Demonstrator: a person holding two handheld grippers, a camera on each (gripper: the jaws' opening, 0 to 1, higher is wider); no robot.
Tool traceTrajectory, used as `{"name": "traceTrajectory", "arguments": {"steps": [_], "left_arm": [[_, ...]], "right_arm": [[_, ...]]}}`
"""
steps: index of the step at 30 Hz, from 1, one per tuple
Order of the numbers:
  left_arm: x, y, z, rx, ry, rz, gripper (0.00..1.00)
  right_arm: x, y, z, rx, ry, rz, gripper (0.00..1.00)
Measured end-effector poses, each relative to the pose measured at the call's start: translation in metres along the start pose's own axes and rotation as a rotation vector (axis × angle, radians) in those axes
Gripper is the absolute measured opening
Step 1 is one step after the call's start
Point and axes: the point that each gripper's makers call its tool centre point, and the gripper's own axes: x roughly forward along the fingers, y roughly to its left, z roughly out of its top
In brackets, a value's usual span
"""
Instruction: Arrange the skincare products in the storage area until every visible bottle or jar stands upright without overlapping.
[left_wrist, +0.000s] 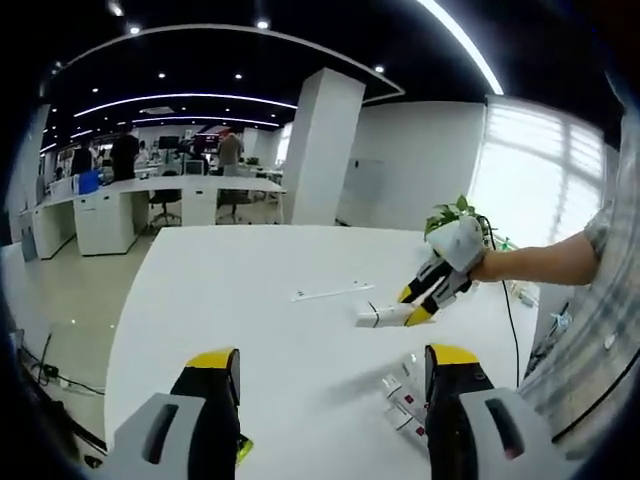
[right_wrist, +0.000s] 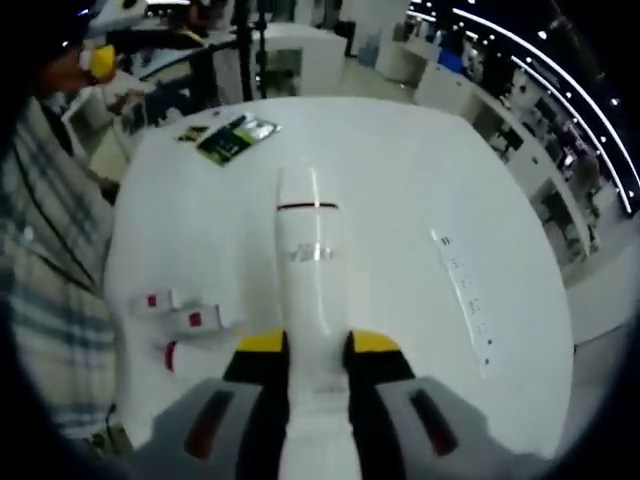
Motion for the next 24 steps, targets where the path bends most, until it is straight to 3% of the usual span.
{"name": "traceTrajectory", "arguments": {"steps": [3,5,12,14,18,22,24], "left_arm": [[-0.002,-0.008,-0.004,0.006,0.012,-0.018,0.78],[-0.005,-0.021,-0.011,-0.005,0.026,-0.071,0.77],[-0.009,-0.041,-0.024,-0.002,0.073,-0.124,0.76],[-0.011,-0.044,-0.023,-0.001,0.070,-0.124,0.75],[-0.011,-0.051,-0.014,-0.031,0.042,-0.146,0.61],[-0.006,-0.058,-0.011,-0.023,0.050,-0.168,0.60],[-0.003,-0.064,-0.011,-0.017,0.059,-0.202,0.60]], "right_arm": [[-0.006,0.015,0.012,-0.026,-0.032,0.014,0.19],[-0.011,0.026,0.022,-0.062,-0.058,0.020,0.19],[-0.025,0.052,0.037,-0.138,-0.087,0.023,0.19],[-0.030,0.060,0.041,-0.165,-0.099,0.027,0.19],[-0.037,0.072,0.045,-0.229,-0.107,0.027,0.19],[-0.042,0.083,0.047,-0.257,-0.124,0.048,0.19],[-0.045,0.092,0.048,-0.312,-0.126,0.058,0.19]]}}
